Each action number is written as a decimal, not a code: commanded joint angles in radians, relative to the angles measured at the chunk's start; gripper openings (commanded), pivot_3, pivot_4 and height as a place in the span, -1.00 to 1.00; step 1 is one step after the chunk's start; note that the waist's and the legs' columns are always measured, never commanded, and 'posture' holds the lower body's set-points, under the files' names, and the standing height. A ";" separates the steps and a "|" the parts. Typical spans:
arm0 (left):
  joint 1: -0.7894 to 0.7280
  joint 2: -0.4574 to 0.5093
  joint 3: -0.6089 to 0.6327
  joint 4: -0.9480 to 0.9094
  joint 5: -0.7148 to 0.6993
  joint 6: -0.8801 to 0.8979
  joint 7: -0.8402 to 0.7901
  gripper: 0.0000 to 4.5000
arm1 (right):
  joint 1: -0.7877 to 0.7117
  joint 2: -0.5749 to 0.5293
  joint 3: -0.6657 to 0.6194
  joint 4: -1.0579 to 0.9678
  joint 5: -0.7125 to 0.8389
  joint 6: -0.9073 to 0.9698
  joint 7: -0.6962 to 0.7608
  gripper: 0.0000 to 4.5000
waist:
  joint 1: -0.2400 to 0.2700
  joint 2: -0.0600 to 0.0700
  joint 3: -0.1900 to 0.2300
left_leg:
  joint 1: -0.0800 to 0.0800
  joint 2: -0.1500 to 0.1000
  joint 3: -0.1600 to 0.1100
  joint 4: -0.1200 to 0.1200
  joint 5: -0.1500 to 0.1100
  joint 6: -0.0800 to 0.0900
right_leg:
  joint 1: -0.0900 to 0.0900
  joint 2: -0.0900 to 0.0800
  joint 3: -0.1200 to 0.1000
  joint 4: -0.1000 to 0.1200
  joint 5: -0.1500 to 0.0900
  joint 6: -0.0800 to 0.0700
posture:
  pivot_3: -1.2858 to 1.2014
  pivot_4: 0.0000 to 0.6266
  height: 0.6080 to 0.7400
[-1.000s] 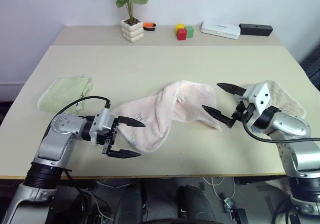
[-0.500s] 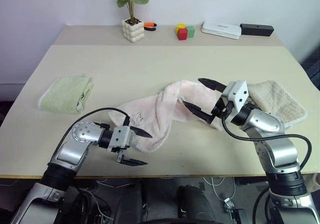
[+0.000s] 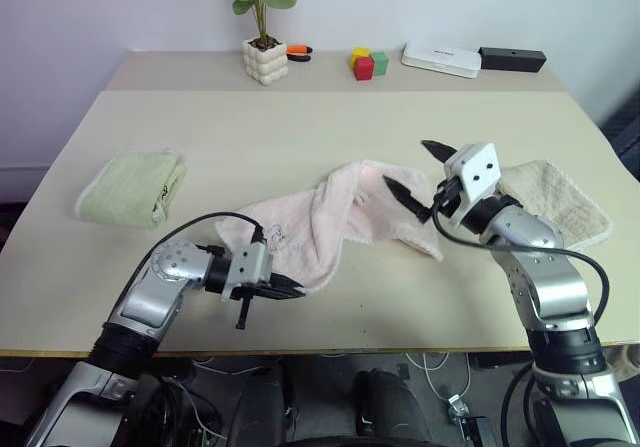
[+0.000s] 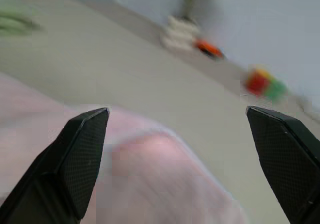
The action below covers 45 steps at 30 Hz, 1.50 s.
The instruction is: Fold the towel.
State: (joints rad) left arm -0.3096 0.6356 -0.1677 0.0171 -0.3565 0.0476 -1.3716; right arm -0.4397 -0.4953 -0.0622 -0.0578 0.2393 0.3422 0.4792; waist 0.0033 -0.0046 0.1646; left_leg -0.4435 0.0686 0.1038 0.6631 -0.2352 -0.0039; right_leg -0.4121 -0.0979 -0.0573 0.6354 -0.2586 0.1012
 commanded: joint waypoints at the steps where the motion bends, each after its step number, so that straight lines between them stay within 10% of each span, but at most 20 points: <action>1: 0.009 0.044 0.133 -0.086 -0.152 0.111 0.014 -0.99 | -0.098 0.009 -0.018 0.102 -0.021 0.049 -0.045 1.00 | -0.003 0.000 0.000 | 0.000 0.000 0.000 0.000 0.000 0.000 | 0.000 0.000 0.000 0.000 0.000 0.000 | 0.03 -0.52 0.92; 17: 0.148 0.057 0.205 -0.216 -0.149 0.125 0.134 -0.99 | -0.549 0.101 0.001 0.982 -0.103 0.049 -0.075 1.00 | -0.019 0.002 0.001 | 0.000 0.000 0.002 -0.002 0.000 0.000 | -0.001 0.000 0.000 0.000 0.000 0.001 | 0.03 -0.52 0.92; 20: 0.151 0.058 0.207 -0.216 -0.146 0.118 0.143 -1.00 | -0.553 0.096 0.063 1.046 -0.167 0.070 -0.046 0.63 | -0.021 0.003 0.001 | 0.000 0.000 0.002 -0.002 0.000 0.000 | -0.001 0.000 0.001 0.000 0.000 0.001 | 0.03 -0.52 0.92; 27: 0.141 0.061 0.212 -0.182 -0.141 0.100 0.142 -1.00 | -0.571 0.080 0.054 1.059 -0.173 0.092 -0.018 -0.96 | -0.015 0.002 0.001 | 0.001 0.000 0.002 -0.002 0.000 0.000 | 0.000 0.000 0.001 0.000 0.000 0.001 | 0.03 -0.52 0.92; 37: 0.002 0.018 0.272 0.064 -0.106 0.038 0.231 -1.00 | -0.516 0.036 0.019 0.878 -0.149 0.118 0.004 -0.98 | -0.014 0.003 0.001 | 0.000 0.000 0.001 -0.002 0.000 0.000 | 0.000 0.000 0.000 0.000 0.000 0.001 | 0.03 -0.52 0.92; 45: -0.501 -0.050 0.327 0.666 0.027 -0.162 0.460 -1.00 | -0.676 0.045 -0.058 0.975 -0.139 -0.058 -0.090 -0.98 | -0.019 0.003 0.002 | -0.001 -0.001 0.003 -0.002 0.001 -0.001 | -0.003 0.000 0.000 0.002 0.001 0.001 | 0.03 -0.52 0.92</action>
State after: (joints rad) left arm -0.7390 0.5745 0.1229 0.5869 -0.3661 -0.0513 -0.9668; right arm -1.0564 -0.4455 -0.0915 0.9052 0.0956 0.3551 0.4190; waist -0.0154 -0.0020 0.1670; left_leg -0.4456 0.0679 0.1064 0.6612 -0.2340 -0.0052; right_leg -0.4163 -0.0977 -0.0568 0.6382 -0.2580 0.1025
